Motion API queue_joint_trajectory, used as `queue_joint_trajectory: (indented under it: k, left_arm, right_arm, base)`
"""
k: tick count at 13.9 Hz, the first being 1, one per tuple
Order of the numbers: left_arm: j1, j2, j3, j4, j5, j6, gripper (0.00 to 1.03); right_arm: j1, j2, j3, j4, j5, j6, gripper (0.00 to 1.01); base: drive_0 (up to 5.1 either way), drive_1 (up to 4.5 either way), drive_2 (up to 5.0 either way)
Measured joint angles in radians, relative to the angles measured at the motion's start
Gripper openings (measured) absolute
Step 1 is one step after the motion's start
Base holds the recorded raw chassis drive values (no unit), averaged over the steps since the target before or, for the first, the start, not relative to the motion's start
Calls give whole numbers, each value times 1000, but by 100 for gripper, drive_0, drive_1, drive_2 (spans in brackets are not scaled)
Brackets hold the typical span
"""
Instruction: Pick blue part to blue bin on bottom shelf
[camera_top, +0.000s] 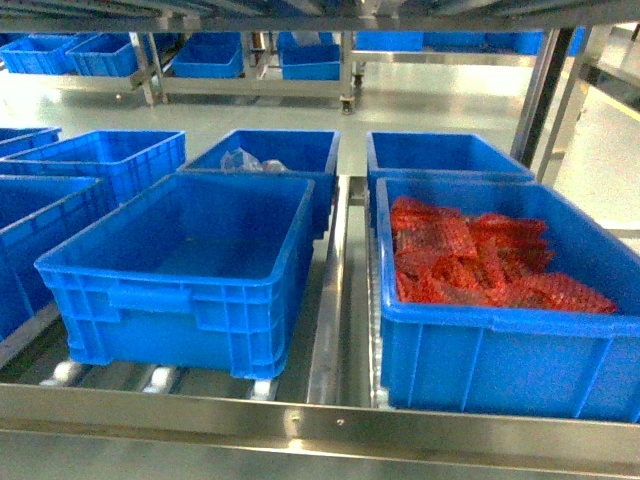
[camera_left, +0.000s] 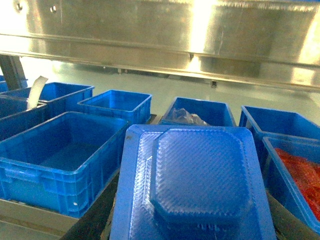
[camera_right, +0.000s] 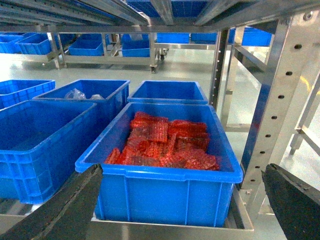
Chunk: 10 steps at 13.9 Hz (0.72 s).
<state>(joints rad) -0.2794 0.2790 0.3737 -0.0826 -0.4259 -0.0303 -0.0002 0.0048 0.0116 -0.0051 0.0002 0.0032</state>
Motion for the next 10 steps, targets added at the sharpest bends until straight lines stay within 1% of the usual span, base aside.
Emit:
queue_joint_trajectory:
  k: [10]
  left_arm:
    - [0,0,0,1,0,0,43]
  right_arm:
    - [0,0,0,0,0,0,98]
  base:
    - [0,0,0]
